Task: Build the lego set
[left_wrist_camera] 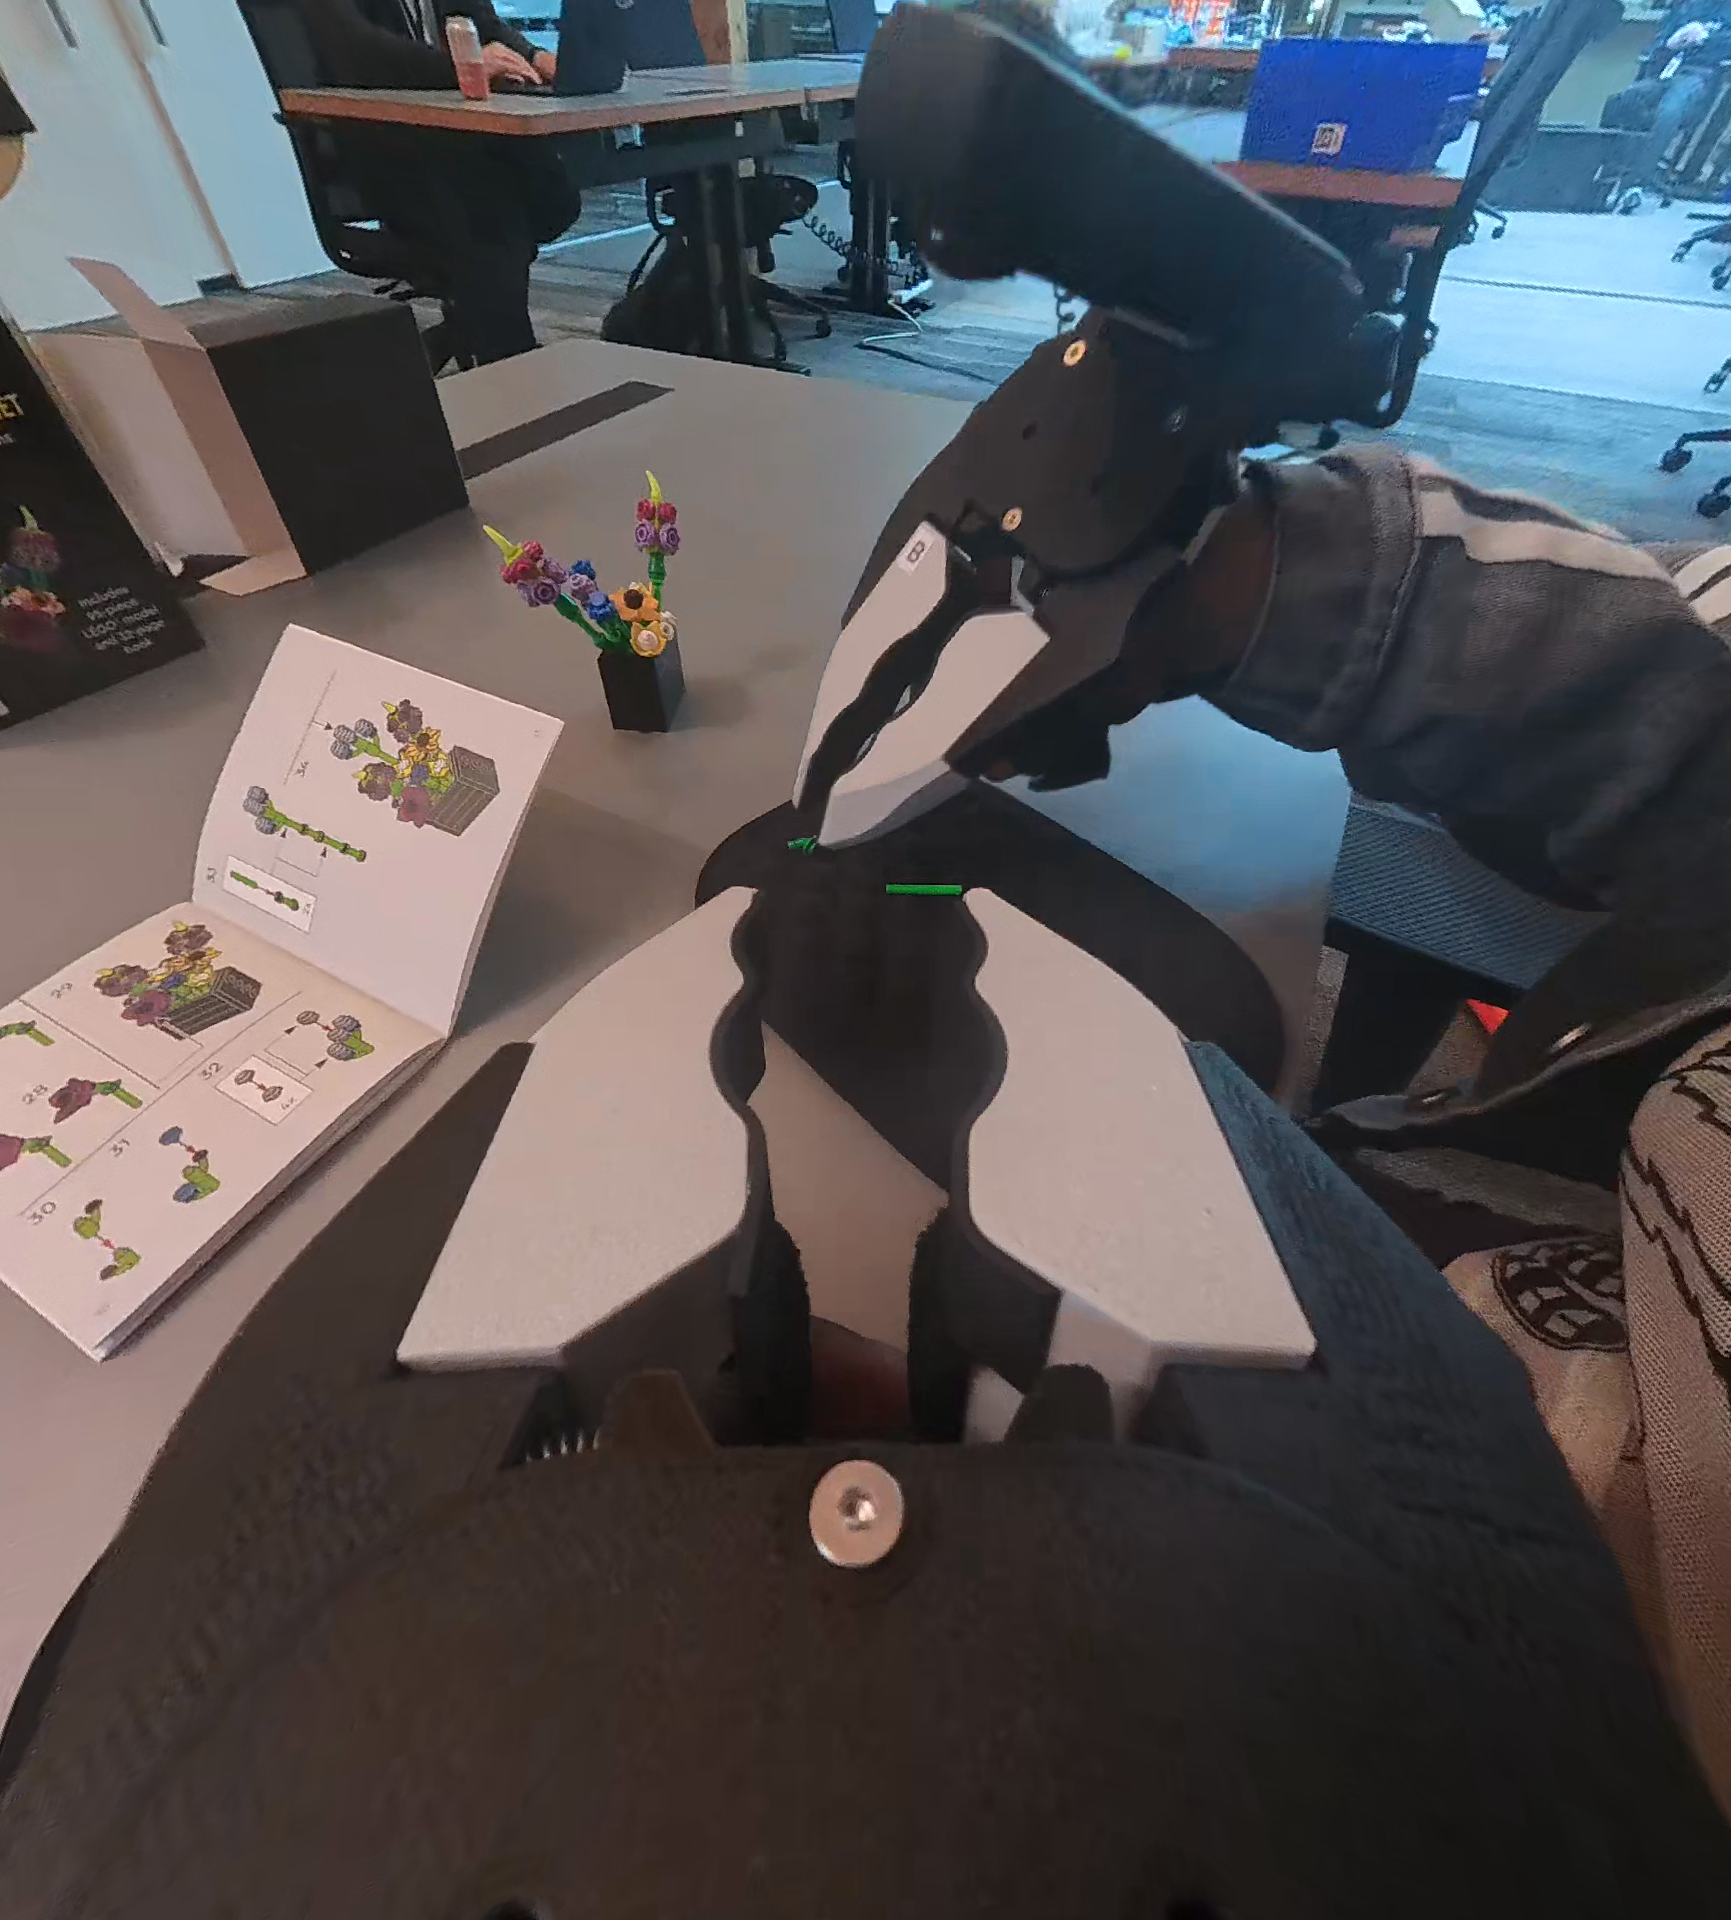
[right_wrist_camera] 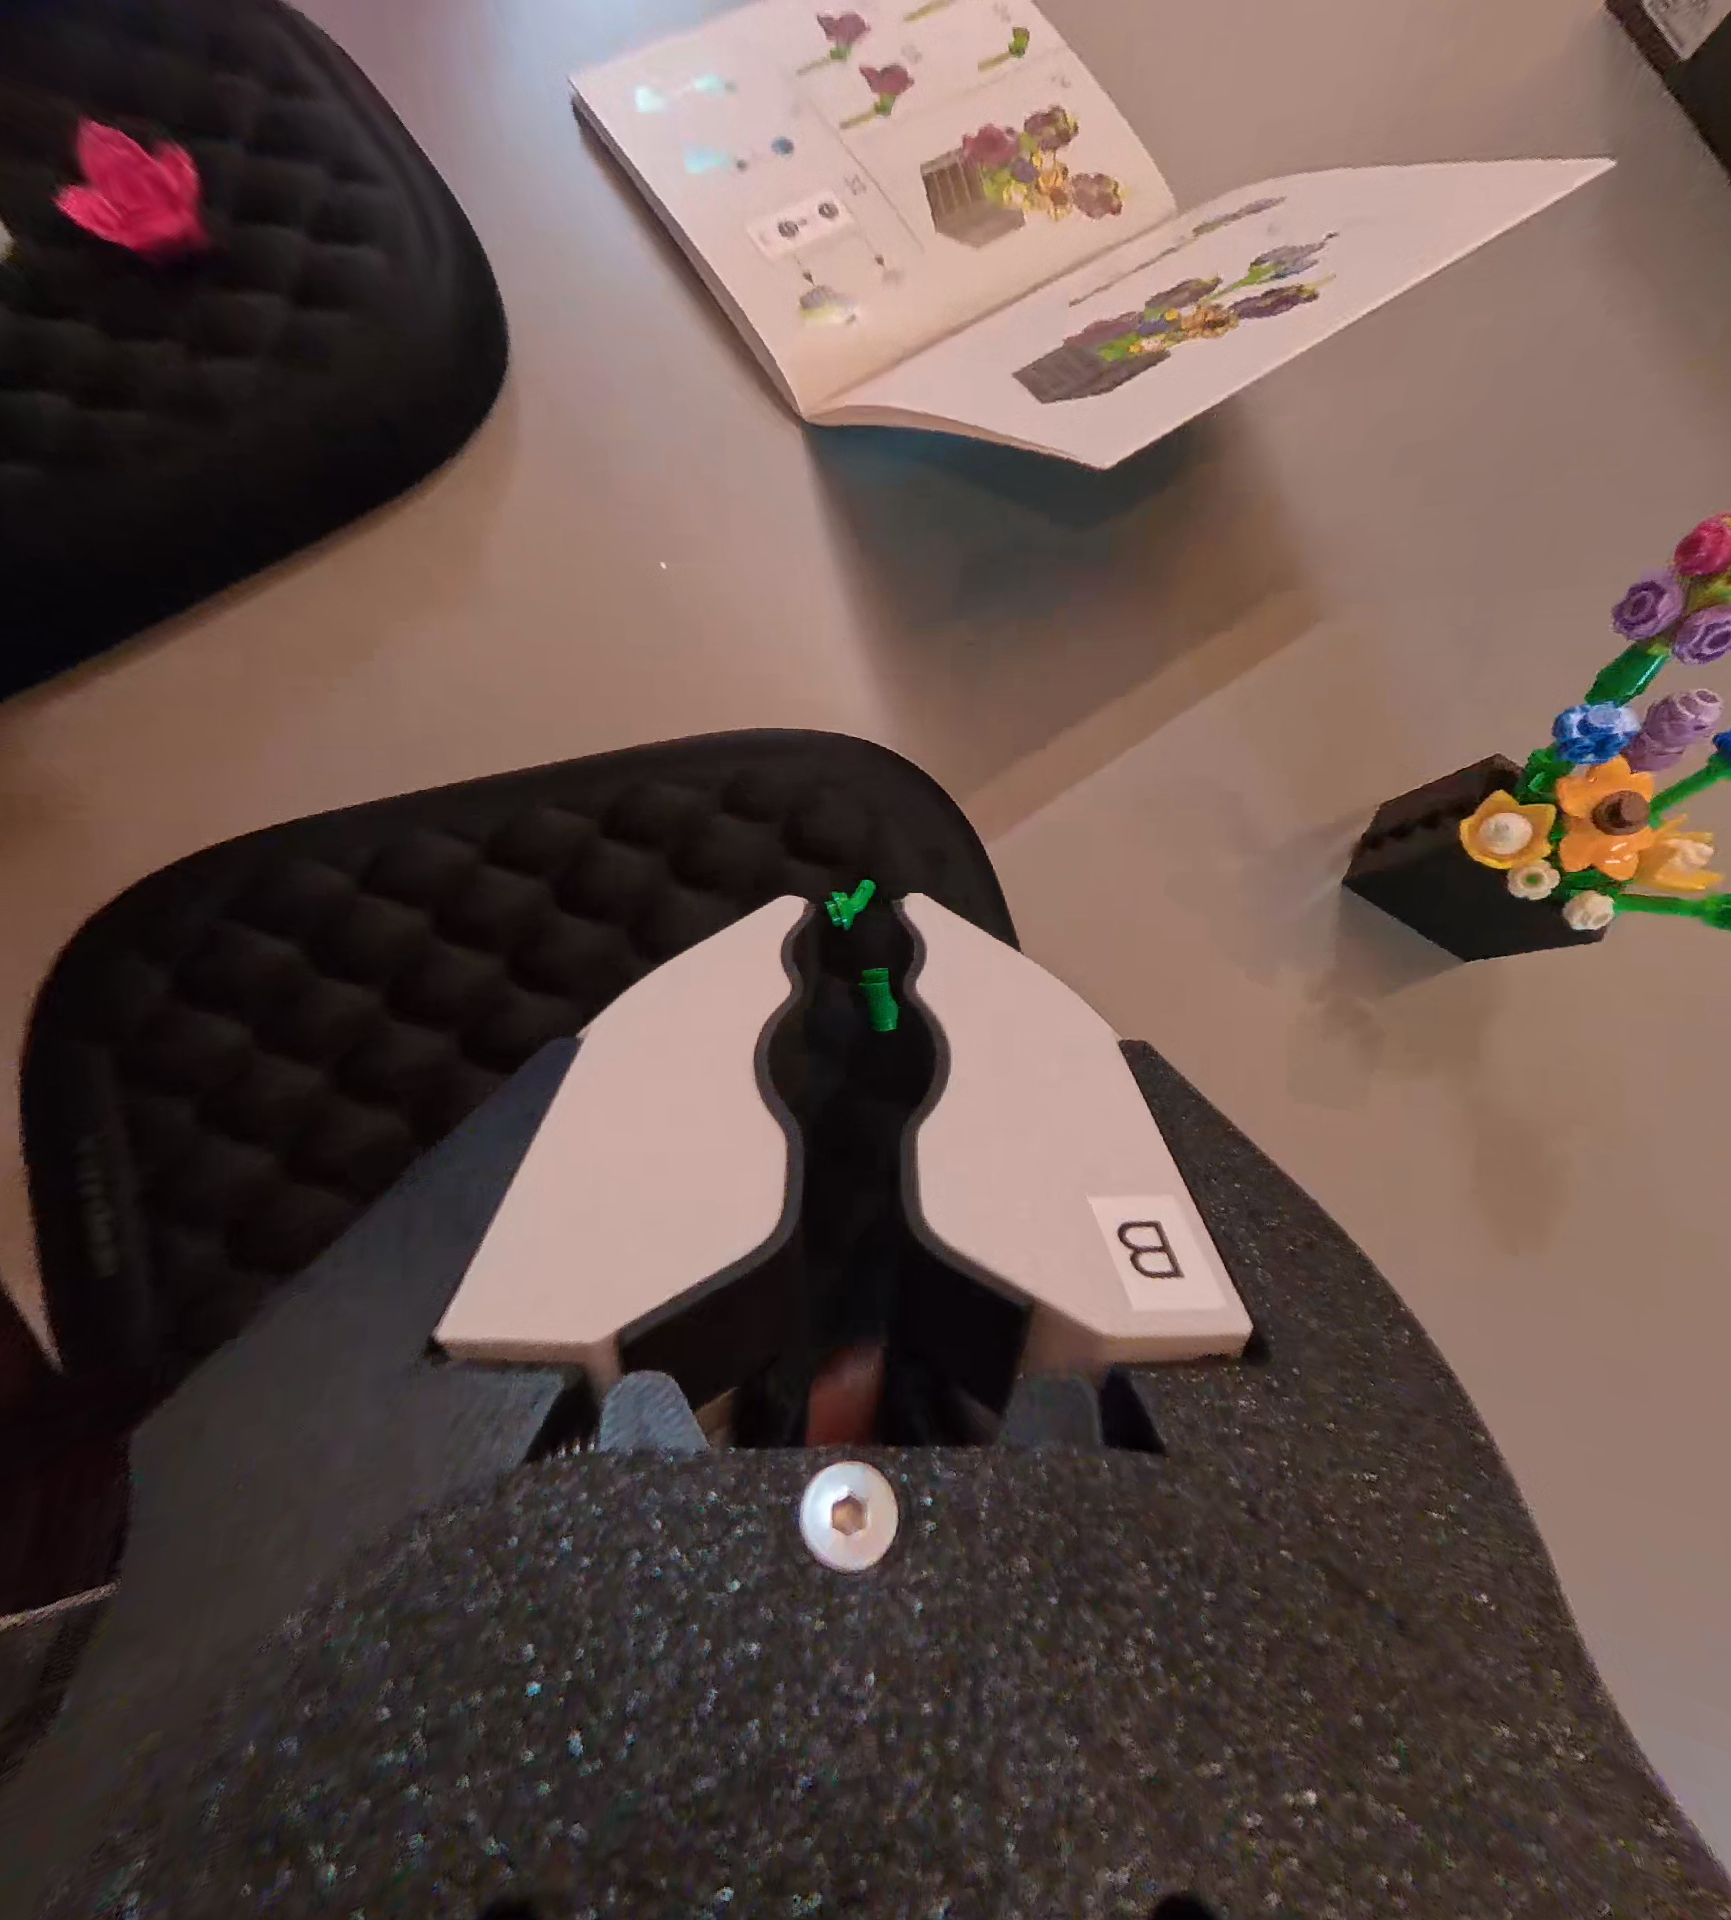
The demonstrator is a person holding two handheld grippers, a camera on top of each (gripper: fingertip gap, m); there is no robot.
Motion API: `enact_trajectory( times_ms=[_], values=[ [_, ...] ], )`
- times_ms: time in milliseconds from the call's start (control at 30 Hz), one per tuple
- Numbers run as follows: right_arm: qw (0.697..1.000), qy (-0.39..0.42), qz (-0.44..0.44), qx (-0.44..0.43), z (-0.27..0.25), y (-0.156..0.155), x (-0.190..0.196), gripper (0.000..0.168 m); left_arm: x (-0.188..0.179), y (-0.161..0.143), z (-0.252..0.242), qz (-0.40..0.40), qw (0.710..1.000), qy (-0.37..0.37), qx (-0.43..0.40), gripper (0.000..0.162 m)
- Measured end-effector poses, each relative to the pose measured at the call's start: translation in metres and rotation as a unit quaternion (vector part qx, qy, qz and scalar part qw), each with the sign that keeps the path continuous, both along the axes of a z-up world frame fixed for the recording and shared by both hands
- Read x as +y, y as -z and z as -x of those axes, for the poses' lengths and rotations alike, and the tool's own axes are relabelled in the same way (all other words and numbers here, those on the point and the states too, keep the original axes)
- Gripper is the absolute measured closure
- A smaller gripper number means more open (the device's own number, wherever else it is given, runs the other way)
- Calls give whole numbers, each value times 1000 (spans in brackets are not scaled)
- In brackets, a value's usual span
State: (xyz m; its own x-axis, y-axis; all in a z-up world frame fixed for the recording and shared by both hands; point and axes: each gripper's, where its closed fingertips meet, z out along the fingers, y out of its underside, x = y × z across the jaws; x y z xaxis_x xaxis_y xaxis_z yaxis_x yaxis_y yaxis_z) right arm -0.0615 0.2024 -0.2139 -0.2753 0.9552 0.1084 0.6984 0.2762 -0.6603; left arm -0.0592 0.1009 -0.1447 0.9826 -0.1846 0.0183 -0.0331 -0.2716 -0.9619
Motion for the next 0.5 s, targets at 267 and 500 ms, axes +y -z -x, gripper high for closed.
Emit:
enact_trajectory(
  times_ms=[267, 500],
  values=[
    [999, -17, 23, 14, -4, -9, -9, 157, -4, 1, 6, -9, 999, -6, -34, 128],
    [990, -44, 110, -77, -29, 0, -27, 160, -3, 6, 2, -7, 999, -3, -43, 128]
  ],
)
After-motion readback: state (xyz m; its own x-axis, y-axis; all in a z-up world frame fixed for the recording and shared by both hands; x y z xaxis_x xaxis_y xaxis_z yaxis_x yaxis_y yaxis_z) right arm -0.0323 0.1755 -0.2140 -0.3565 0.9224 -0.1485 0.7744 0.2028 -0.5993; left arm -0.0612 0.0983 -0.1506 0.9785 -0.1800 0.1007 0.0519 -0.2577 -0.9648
